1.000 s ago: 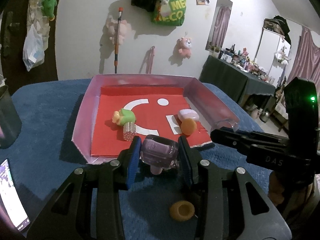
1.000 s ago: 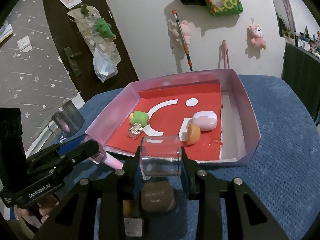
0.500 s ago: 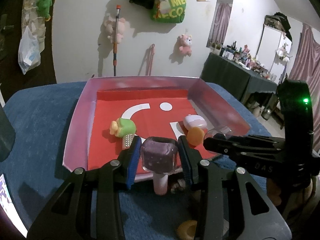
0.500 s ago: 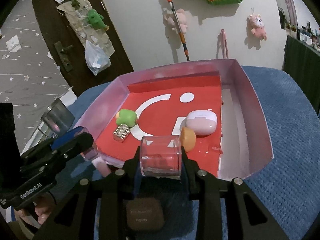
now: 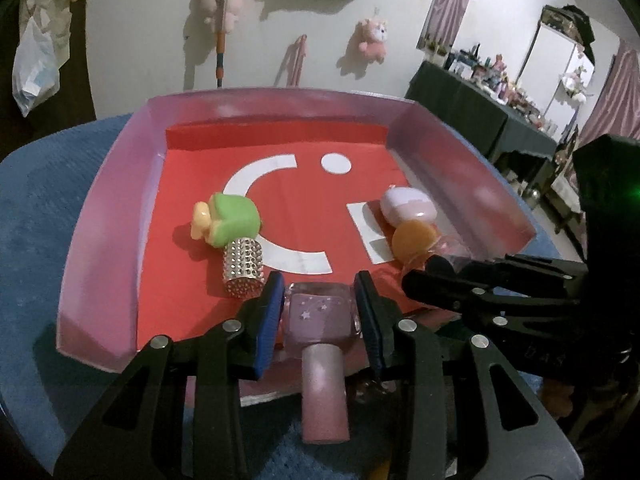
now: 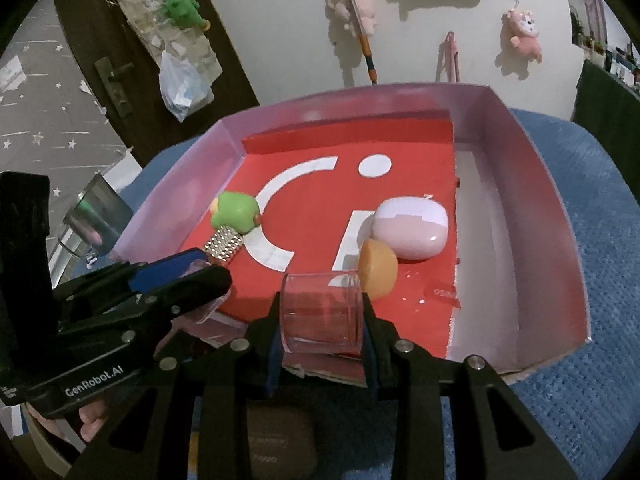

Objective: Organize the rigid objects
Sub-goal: 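Carry the clear cup with the right tool while the left carries the nail polish into the box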

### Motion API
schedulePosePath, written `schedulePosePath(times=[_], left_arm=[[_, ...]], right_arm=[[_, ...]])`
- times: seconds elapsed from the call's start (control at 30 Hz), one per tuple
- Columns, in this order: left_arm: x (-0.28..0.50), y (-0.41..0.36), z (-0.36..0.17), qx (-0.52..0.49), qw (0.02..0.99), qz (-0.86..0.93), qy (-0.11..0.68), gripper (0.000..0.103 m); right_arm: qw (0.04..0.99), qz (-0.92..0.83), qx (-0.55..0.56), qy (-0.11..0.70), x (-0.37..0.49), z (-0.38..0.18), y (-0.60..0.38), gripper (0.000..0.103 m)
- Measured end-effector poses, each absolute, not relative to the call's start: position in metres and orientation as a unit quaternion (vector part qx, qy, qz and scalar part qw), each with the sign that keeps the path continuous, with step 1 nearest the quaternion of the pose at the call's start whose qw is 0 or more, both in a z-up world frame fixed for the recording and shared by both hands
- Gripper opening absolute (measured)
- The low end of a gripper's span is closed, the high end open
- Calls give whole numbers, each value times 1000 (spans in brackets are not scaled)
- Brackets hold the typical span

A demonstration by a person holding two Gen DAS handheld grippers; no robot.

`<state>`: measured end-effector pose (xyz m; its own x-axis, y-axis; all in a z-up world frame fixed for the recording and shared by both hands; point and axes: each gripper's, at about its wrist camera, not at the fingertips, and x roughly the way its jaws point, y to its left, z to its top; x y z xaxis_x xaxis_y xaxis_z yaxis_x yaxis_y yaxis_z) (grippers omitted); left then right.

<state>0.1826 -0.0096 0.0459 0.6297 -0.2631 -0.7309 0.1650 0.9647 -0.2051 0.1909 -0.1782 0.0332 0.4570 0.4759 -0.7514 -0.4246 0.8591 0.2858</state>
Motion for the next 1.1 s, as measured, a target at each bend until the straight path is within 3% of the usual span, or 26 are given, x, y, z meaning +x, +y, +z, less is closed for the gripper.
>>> schedulePosePath(times=[0.33,1.1], left_arm=[[211,-3,31,-61,887,-100,446,34],[230,1,30,-48,899,-61,431,34]], right_arm=[[856,245,27,455,208,24,-180,35],[877,201,14,437,224,19,-184,35]])
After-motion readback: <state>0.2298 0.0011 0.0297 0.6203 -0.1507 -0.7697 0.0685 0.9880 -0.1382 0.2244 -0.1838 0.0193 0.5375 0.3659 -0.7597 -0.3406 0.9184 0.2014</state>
